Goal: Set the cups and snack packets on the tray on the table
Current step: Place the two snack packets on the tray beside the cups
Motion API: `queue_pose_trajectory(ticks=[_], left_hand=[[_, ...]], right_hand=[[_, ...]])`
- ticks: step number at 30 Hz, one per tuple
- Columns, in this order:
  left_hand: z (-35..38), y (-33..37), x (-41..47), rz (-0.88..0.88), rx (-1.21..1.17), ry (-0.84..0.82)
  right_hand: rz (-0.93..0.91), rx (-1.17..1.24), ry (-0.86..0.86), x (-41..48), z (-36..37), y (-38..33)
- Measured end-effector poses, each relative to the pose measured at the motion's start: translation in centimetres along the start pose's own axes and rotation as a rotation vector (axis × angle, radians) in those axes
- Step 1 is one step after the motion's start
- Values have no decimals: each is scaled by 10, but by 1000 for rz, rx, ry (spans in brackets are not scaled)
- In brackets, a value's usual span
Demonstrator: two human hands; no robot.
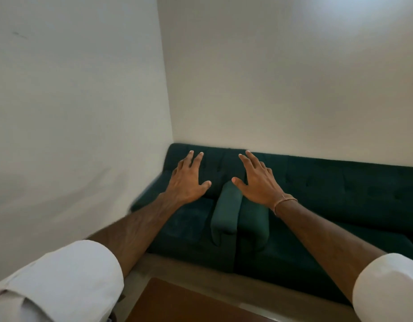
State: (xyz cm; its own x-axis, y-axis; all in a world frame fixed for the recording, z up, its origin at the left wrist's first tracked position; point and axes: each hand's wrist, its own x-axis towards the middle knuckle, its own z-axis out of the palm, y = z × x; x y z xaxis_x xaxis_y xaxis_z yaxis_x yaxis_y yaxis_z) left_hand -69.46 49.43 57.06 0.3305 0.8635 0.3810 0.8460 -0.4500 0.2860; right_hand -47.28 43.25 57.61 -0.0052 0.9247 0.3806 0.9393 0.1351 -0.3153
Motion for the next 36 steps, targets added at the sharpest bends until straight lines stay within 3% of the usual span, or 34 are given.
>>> queue_pose_trajectory(ticks=[8,16,28,36], left_hand=[[46,54,16,152,-26,-42],[138,138,-11,261,-58,-214],[332,348,-106,393,-77,-598],[481,493,-196,583,-22,-841]], right_hand=[[144,-30,37,-40,-11,55],[335,-73,-6,-128,-9,151],[671,2,-169,-344,1,369],[928,26,-251,-521,20,496]])
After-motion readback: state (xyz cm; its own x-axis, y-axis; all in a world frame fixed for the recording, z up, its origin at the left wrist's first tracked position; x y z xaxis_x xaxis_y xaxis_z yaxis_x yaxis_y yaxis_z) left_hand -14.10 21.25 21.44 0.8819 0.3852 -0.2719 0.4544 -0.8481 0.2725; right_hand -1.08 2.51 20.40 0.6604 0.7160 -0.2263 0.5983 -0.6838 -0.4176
